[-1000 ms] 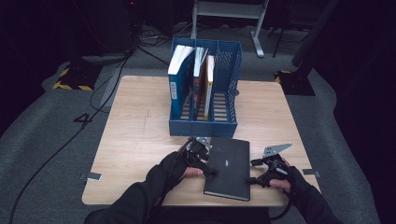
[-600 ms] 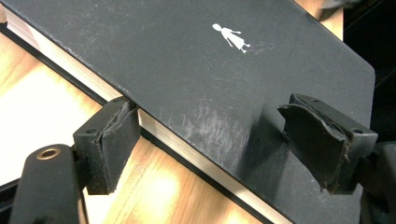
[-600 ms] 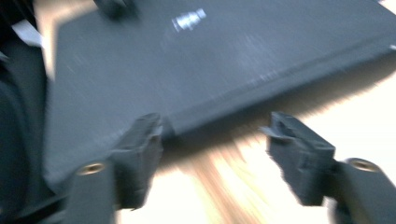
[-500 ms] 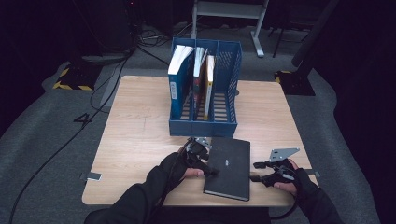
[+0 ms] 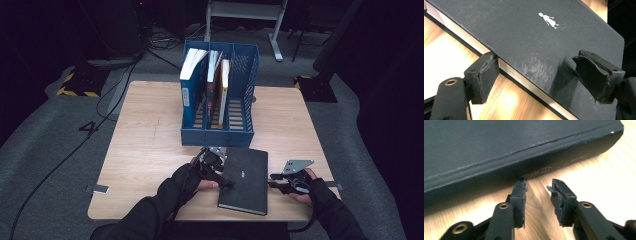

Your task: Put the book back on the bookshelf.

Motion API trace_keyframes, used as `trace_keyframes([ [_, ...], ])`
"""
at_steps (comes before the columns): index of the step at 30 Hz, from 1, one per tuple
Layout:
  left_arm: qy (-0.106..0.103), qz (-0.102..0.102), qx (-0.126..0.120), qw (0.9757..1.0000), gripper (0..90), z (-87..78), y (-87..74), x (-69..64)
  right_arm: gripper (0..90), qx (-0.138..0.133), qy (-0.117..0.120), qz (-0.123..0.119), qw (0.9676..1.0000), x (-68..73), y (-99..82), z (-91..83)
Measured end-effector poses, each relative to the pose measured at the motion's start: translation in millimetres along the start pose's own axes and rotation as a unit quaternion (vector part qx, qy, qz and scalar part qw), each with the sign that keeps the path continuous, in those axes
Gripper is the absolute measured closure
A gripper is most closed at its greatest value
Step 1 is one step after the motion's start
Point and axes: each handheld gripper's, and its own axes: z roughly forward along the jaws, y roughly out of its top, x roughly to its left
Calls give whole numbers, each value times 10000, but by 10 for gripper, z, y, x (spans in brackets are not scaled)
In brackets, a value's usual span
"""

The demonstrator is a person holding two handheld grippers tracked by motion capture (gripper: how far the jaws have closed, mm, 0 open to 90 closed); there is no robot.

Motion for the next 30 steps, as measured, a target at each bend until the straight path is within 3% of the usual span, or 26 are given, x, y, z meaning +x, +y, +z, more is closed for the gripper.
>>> trace_keyframes([
  [7, 65, -11, -32, 10000, 231, -17, 9, -2, 720, -207, 141, 16, 9997, -30, -43, 9],
  [14, 90, -68, -280, 9995, 331, -81, -13, 7, 742, -367, 162, 71, 9992, -28, -80, 16],
  [18, 64, -153, -409, 9990, 356, -92, -44, 15, 763, -430, 173, 89, 9989, -23, -96, 18],
  [27, 134, -98, -762, 9970, 390, -201, -97, -78, 815, -527, 290, 217, 9980, -10, -94, 39],
  [30, 126, -30, -873, 9961, 403, -238, -90, -112, 854, -894, 374, 468, 9942, -40, -87, -1],
])
